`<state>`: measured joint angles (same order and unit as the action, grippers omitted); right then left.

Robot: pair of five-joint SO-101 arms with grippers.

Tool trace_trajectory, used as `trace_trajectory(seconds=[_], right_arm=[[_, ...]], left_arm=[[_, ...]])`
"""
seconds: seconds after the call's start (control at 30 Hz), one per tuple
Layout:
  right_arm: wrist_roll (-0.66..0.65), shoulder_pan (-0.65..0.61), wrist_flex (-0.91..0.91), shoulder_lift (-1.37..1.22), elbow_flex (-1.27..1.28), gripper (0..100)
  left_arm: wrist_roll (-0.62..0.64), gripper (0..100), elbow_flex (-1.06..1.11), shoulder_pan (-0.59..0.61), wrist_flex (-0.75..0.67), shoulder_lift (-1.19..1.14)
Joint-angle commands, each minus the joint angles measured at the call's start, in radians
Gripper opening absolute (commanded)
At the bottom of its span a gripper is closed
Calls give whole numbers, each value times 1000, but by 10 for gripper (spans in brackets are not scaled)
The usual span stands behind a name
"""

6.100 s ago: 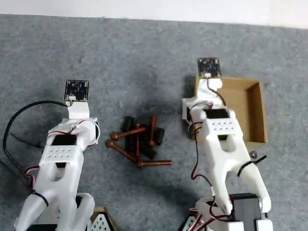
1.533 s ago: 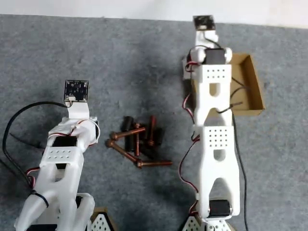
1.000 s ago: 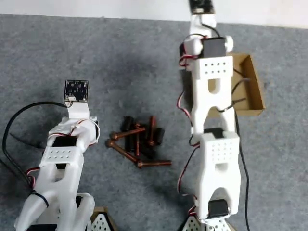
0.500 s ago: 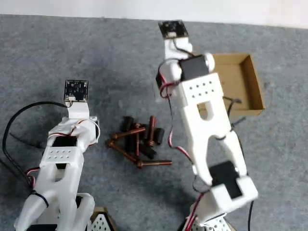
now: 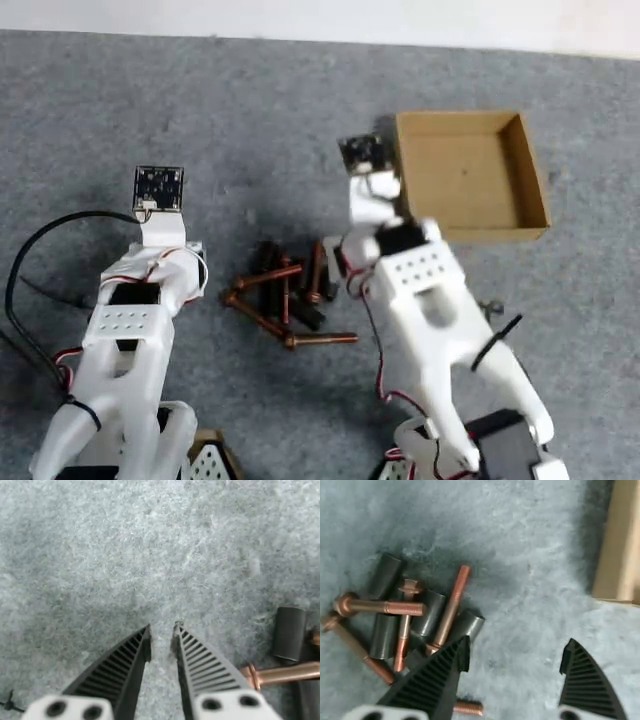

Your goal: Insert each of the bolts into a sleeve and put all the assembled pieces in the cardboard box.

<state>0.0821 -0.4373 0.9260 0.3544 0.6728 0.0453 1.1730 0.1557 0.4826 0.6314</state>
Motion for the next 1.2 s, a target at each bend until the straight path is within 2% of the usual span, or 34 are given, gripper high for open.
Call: trace_trajectory(seconds=[0.0, 0.17, 1.17], right_arm=[[2, -62, -145, 50, 113, 281], [2, -99, -148, 59, 197, 281], [8, -90, -202, 48, 206, 281]], left_arm=[[11, 88, -7, 10, -18, 4], [11, 88, -7, 13, -18, 4], [9, 88, 4, 15, -20, 8]])
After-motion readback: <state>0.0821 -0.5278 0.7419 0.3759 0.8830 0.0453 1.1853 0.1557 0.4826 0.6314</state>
